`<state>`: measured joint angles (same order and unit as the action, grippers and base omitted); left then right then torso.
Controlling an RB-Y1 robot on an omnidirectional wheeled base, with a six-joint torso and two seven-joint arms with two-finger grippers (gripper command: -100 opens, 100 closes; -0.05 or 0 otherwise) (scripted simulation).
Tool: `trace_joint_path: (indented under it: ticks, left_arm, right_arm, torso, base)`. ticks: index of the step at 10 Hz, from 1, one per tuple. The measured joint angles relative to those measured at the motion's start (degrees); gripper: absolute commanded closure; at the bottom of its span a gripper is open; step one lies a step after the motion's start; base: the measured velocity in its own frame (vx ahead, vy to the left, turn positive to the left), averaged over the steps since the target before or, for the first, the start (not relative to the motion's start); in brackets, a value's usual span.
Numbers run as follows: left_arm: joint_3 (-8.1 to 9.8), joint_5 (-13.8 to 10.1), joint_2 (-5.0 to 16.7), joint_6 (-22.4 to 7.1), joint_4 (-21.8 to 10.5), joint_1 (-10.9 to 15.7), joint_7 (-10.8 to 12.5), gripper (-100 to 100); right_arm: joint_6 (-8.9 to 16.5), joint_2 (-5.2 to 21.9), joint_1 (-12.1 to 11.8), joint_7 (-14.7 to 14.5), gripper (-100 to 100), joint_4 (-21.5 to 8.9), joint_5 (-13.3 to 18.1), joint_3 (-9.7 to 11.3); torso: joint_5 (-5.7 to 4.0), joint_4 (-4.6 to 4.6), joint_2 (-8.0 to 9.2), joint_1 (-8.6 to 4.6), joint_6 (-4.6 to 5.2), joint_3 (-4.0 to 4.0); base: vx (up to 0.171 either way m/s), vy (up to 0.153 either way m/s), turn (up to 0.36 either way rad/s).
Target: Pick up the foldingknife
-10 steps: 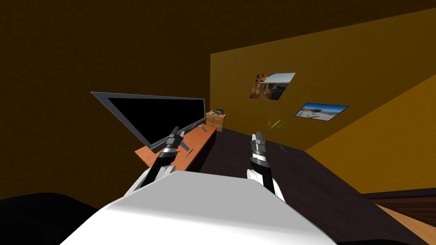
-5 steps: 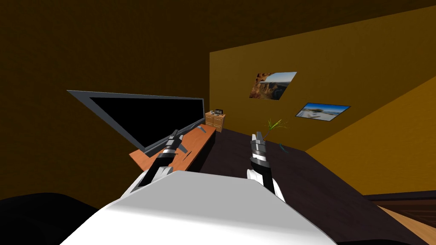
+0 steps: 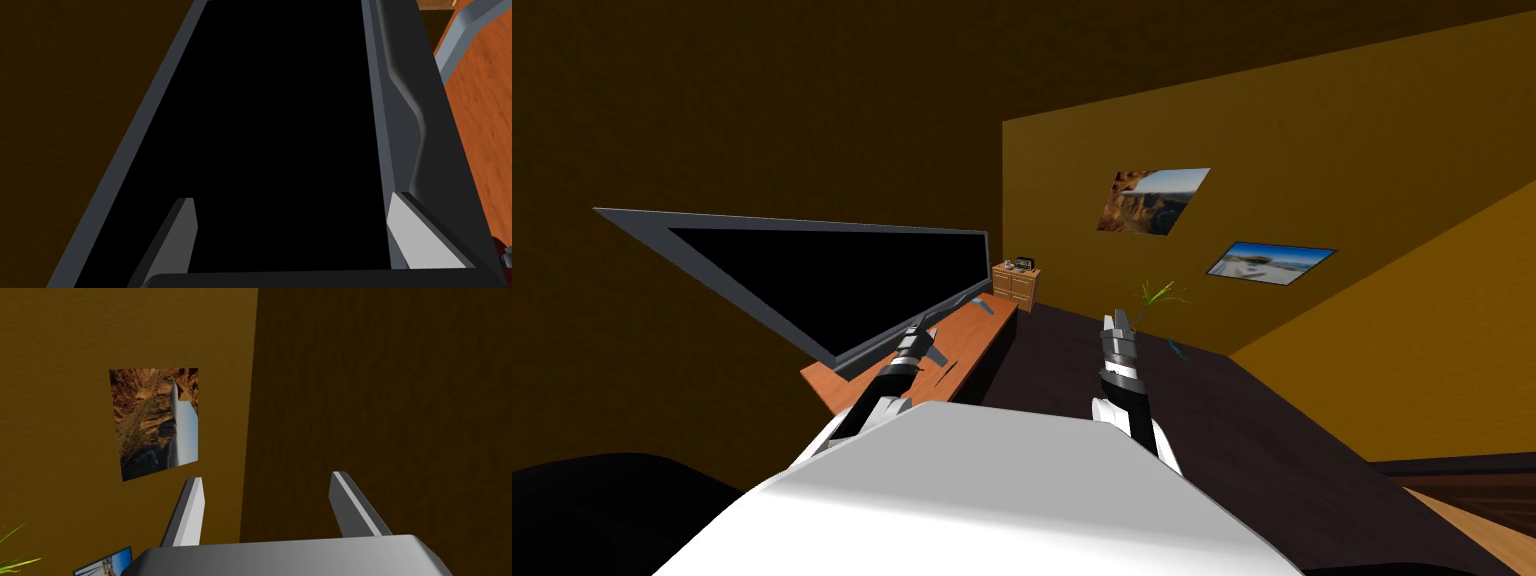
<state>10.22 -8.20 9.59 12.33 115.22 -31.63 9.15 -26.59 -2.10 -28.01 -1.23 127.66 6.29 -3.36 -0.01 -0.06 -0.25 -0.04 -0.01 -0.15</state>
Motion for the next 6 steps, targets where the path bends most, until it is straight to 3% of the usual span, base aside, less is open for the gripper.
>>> trace_joint_path:
  ticks: [6]
  left_arm:
    - [3.18,-3.7,0.5,-8.4,-4.9,0.5,2.5,-100]
  right_arm:
    - [0.0,0.0,0.0,0.0,0,0.0,0.0,0.0]
  torso:
    - [0.0,-0.01,-0.02,0.01,0.0,-0.02]
  base:
    - [0.074,-0.01,-0.015]
